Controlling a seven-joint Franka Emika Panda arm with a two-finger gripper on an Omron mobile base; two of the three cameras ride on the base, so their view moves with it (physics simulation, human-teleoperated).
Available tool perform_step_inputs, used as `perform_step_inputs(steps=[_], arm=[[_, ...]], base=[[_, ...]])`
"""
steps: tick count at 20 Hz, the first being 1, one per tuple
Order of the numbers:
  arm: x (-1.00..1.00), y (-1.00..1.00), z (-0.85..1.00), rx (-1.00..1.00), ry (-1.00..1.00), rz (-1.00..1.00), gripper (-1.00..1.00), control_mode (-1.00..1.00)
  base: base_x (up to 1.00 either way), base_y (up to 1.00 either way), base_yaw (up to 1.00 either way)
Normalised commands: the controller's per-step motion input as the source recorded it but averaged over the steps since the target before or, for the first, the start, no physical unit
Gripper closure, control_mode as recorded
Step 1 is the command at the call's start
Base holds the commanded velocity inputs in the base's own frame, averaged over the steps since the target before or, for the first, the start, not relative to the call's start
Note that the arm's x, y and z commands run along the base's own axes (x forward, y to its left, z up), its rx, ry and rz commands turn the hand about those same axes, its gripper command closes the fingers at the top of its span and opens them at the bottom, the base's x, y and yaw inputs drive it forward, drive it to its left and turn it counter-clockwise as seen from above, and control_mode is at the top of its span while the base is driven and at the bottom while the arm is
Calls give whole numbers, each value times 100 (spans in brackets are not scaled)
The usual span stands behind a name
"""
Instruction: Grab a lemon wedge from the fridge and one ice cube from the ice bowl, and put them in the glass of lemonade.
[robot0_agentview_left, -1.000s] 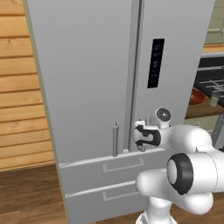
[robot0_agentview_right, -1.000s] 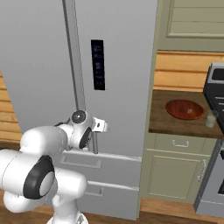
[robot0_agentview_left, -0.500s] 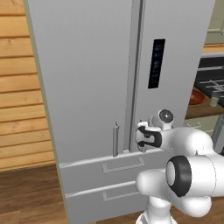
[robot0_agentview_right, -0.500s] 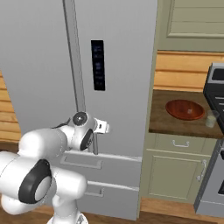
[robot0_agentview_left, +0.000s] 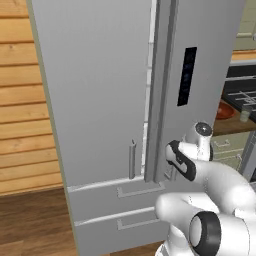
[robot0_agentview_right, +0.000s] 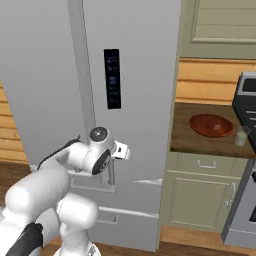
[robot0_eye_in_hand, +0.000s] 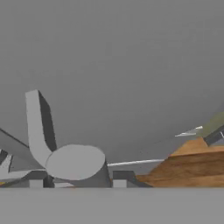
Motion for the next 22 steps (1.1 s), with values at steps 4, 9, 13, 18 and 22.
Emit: perform_step_inputs(steps=[4, 9, 13, 18, 22], arm=[[-95, -100, 0, 9, -1, -9, 100, -100], [-93, -57, 12, 6, -3, -11, 100, -100], [-90, -25, 46, 0, -2, -17, -100, -100], [-97, -15, 95, 2, -7, -10, -100, -100], [-37, 14, 100, 0, -1, -1, -100, -100]], base=[[0, 0, 0], [0, 0, 0], [0, 0, 0], [0, 0, 0], [0, 0, 0]])
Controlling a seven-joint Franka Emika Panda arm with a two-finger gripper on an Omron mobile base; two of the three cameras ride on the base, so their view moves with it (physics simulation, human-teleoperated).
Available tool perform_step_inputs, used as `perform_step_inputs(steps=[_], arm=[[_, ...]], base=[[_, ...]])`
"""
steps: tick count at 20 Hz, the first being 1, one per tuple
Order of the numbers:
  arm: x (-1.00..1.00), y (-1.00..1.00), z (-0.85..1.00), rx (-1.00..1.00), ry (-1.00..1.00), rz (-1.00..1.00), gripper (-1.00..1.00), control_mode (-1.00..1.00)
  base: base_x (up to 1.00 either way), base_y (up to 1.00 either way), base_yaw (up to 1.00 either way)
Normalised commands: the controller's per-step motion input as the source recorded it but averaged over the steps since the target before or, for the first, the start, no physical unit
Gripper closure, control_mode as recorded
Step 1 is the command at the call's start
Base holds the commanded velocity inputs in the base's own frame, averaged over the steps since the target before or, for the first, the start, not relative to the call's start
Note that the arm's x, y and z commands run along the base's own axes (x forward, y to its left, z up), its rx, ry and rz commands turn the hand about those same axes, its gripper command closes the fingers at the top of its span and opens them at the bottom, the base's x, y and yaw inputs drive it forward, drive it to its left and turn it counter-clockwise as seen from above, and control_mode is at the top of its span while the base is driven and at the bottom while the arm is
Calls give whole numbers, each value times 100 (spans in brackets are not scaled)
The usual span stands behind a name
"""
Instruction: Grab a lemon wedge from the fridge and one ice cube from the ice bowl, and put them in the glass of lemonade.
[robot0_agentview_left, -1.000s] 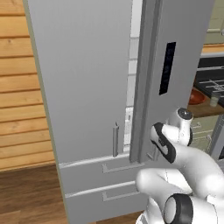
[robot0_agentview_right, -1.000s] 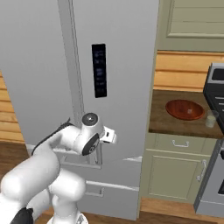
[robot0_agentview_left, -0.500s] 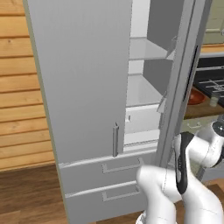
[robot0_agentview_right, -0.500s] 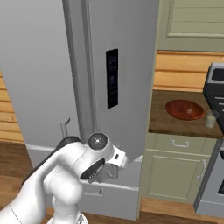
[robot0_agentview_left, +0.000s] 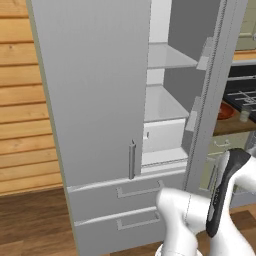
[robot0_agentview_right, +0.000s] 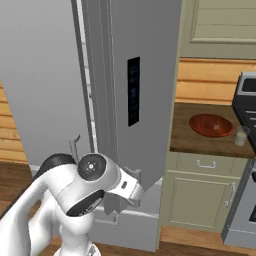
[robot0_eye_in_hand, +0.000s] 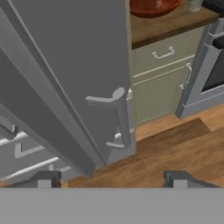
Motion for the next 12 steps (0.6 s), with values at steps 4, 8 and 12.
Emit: perform_step_inputs(steps=[4, 8, 12], arm=[[-19, 34, 100, 0, 1, 0, -100, -100], [-18, 79, 100, -3, 0, 0, -100, -100], [-7, 100, 100, -12, 5, -4, -100, -100]], base=[[0, 0, 0], [0, 0, 0], [0, 0, 0]])
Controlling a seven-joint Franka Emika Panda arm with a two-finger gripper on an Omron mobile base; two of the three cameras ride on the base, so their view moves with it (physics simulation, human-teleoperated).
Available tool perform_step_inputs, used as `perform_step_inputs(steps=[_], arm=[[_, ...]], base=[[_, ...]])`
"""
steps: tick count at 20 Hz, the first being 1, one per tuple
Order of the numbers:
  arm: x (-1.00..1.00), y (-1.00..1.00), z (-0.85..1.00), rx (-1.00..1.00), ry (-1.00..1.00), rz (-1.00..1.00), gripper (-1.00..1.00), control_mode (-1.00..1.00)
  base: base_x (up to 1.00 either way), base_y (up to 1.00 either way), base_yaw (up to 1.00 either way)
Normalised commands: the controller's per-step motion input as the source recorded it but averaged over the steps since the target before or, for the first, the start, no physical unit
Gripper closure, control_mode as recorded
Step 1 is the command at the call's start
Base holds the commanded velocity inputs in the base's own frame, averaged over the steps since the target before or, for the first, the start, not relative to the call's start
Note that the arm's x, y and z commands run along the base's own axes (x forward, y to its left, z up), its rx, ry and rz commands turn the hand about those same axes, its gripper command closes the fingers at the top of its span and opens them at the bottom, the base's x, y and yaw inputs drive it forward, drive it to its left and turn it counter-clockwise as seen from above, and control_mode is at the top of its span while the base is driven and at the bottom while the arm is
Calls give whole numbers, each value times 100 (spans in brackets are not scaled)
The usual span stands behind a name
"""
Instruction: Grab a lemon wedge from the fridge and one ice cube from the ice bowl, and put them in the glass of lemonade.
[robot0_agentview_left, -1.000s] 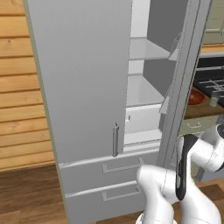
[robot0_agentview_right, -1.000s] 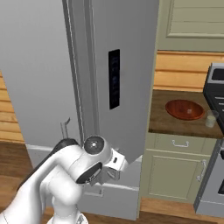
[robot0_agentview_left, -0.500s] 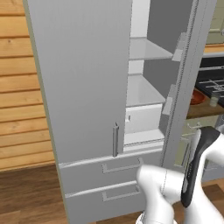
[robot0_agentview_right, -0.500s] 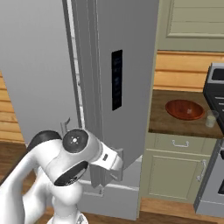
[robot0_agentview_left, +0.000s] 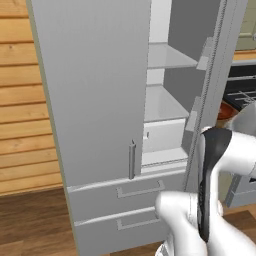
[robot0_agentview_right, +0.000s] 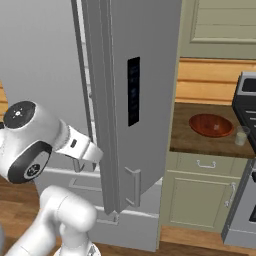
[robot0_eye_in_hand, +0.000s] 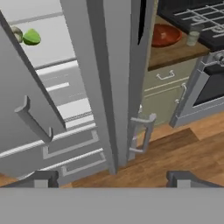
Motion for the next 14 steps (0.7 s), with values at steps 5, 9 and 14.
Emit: perform_step_inputs(steps=[5, 9, 14], arm=[[-2, 97, 78, -24, 14, -4, -100, -100], [88, 25, 9, -54, 39, -8, -100, -100], [100, 0, 0, -59, 61, -1, -100, -100]], base=[[0, 0, 0], [0, 0, 0], [0, 0, 0]])
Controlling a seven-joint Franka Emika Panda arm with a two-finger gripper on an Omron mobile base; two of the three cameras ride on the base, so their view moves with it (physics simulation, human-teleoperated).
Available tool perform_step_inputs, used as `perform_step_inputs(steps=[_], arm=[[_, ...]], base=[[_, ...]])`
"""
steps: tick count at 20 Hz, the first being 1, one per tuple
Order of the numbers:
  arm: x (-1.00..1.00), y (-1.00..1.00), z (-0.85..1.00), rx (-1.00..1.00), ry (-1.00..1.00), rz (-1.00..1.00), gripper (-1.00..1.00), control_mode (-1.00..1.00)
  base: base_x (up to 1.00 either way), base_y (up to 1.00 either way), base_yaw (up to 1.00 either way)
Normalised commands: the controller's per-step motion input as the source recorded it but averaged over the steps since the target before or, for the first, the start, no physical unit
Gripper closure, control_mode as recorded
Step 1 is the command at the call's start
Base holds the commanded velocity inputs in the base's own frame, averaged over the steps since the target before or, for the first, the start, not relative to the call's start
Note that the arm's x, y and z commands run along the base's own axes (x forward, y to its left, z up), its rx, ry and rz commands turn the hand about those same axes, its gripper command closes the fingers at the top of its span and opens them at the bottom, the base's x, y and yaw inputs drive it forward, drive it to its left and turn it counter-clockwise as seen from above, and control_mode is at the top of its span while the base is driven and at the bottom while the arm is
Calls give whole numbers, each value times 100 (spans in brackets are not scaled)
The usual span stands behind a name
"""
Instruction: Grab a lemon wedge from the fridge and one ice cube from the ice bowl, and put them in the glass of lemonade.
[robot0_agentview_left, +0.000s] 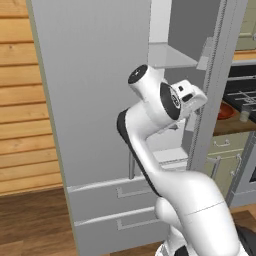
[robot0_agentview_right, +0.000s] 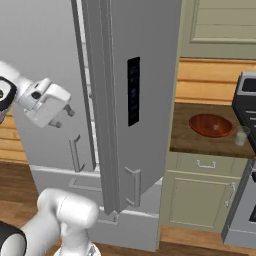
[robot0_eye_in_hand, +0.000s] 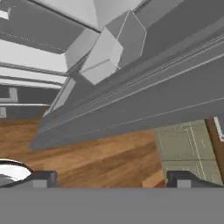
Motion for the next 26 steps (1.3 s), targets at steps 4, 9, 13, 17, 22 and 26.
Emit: perform_step_inputs(steps=[4, 9, 13, 17, 22, 26], arm=[[95, -12, -16, -46, 45, 0, -100, -100], [9, -62, -21, -3, -6, 0, -100, -100], [58, -64, -6, 0, 0, 9, -100, -100], [37, -73, -1, 0, 0, 11, -100, -100], [-42, -100, 0, 0, 0, 3, -100, -100], [-62, -100, 0, 0, -3, 0, -100, -100]], base=[[0, 0, 0], [0, 0, 0], [0, 0, 0], [0, 0, 0], [0, 0, 0], [0, 0, 0]])
